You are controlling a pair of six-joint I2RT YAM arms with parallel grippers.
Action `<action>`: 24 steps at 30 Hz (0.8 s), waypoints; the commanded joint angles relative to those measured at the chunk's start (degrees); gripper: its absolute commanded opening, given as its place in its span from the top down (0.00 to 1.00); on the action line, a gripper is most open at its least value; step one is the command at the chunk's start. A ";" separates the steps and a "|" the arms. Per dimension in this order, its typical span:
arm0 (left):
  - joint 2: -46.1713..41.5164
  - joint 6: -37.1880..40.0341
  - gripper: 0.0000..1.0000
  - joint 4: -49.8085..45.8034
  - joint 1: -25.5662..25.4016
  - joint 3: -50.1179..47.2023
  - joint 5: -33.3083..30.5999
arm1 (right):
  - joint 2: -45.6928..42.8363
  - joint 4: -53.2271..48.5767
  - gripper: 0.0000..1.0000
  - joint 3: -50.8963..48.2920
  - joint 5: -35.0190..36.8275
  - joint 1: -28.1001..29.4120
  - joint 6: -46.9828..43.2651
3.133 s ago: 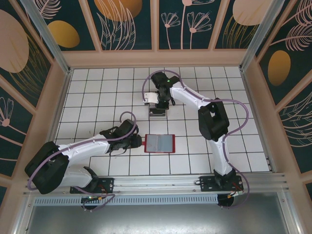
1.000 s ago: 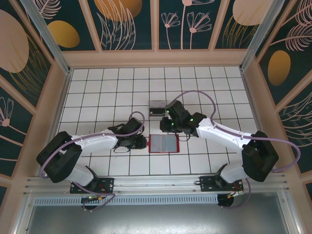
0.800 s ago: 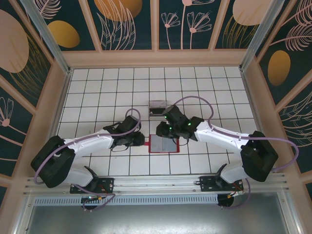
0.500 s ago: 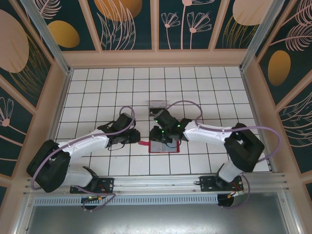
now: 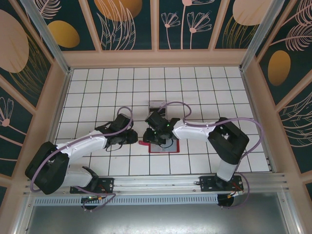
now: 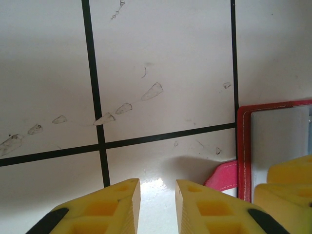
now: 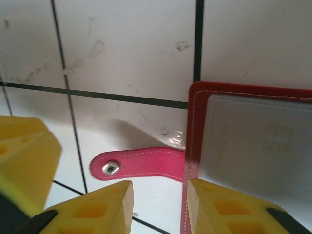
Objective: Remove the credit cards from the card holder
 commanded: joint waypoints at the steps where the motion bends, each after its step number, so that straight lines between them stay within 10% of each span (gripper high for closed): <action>1: 0.06 1.58 0.73 -0.89 0.26 -0.70 -0.22 | 1.50 -1.88 0.65 1.22 0.32 0.77 1.33; 24: 1.13 2.47 0.73 -0.23 0.26 -0.44 0.14 | 4.16 -25.37 0.61 9.97 16.36 3.46 1.54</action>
